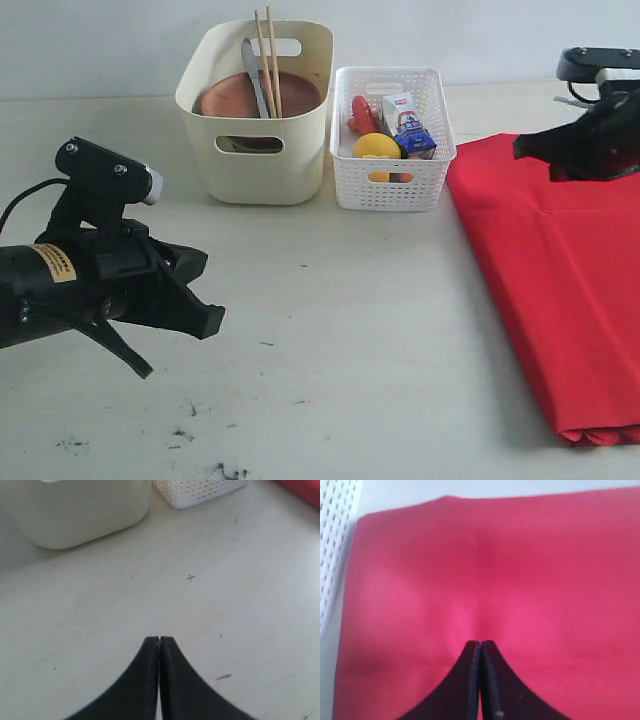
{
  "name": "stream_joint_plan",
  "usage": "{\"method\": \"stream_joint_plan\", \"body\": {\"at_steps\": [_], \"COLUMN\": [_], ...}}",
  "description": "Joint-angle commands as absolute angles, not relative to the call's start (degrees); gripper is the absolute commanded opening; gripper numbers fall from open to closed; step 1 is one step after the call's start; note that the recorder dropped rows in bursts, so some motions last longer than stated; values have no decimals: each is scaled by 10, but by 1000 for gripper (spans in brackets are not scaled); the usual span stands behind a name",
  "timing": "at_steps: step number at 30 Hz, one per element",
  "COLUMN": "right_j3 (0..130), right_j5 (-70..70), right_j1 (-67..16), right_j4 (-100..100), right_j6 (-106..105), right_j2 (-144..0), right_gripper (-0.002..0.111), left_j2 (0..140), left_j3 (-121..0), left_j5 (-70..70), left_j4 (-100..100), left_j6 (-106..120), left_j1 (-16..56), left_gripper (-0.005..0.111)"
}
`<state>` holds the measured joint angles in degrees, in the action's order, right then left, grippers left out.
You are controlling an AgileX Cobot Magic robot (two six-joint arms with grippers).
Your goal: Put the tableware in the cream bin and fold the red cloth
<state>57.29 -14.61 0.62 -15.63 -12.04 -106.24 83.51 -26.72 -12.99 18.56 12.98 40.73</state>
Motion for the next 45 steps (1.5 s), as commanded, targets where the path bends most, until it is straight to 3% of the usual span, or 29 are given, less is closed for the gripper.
{"method": "stream_joint_plan", "body": {"at_steps": [1, 9, 25, 35, 45], "right_j3": [445, 431, 848, 856, 931], "right_j5": [-65, -15, -253, -218, -232], "right_j1": [8, 8, 7, 79, 102], "right_j4": [-145, -145, -126, -90, -90], "right_j6": [-98, -98, -142, -84, -111], "right_j2": [-1010, -1082, -1321, -1272, -1361], "right_gripper": [0, 0, 0, 0, 0], "left_j2": [831, 831, 831, 831, 831], "left_j3": [-265, -265, -265, -265, -265], "left_j5": [-132, -130, -134, -132, -134], "left_j4": [188, 188, 188, 188, 188], "left_j6": [129, 117, 116, 116, 116], "left_j1": [405, 405, 405, 405, 405], "left_gripper": [2, 2, 2, 2, 2]}}
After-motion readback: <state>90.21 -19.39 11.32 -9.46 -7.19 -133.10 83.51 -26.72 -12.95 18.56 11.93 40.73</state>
